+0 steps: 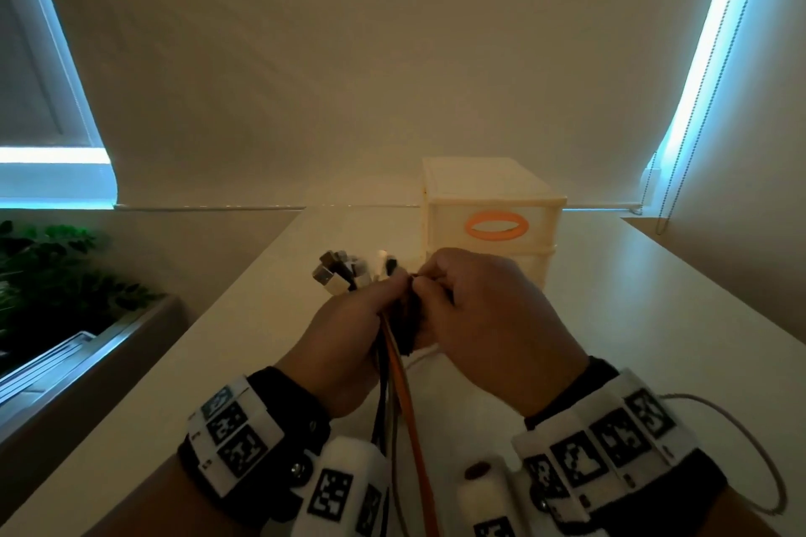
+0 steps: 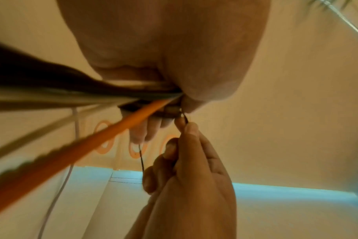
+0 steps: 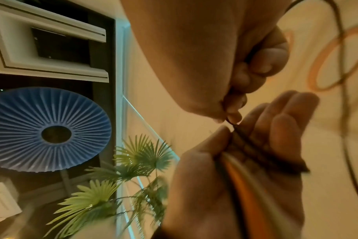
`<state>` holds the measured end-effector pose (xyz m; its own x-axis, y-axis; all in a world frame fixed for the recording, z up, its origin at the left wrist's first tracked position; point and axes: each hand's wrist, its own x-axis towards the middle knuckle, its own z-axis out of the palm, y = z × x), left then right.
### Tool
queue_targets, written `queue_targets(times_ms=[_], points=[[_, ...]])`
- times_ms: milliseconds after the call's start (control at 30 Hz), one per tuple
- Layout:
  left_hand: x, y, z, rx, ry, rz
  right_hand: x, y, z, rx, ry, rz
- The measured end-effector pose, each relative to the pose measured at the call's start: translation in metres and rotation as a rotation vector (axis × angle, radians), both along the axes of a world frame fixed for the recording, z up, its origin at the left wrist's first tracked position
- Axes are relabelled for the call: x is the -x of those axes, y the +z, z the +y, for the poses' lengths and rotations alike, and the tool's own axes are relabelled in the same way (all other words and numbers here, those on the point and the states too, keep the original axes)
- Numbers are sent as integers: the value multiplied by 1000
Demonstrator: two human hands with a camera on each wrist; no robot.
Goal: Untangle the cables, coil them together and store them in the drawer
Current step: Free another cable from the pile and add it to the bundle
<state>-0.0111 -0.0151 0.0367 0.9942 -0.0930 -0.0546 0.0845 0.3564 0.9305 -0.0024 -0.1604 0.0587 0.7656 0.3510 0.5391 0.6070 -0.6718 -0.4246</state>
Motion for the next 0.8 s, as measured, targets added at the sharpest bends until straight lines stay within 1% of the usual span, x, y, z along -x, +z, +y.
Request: queue_targets(times_ms=[100, 167, 233, 267, 333, 400, 500, 567, 667, 733, 800], points=[[-11, -1, 10, 249, 131, 37, 16, -18, 18, 46, 174, 1], [-15, 4, 20, 461, 167, 24, 15, -33, 20, 46, 277, 86], [-14, 9, 26, 608, 165, 14, -1, -41, 10, -2, 262, 206], [-13, 10, 27, 636, 151, 15, -11, -43, 4, -33, 235, 260], [-11, 9, 23, 616, 121, 24, -27, -45, -8, -60, 193, 341], [-11, 5, 19, 560, 103, 41, -33, -46, -14, -37, 171, 391], [-14, 1, 21, 524, 89, 22, -31, -45, -14, 21, 164, 360], [-13, 3, 25, 512, 71, -11, -28, -42, -13, 18, 171, 337], [-11, 8, 30, 503, 52, -76, -31, -38, -24, 44, 172, 405], [-9, 11, 33, 488, 39, -101, -38, -37, -36, 49, 120, 446], [-7, 12, 30, 409, -3, -94, -47, -33, -47, 6, 26, 417]])
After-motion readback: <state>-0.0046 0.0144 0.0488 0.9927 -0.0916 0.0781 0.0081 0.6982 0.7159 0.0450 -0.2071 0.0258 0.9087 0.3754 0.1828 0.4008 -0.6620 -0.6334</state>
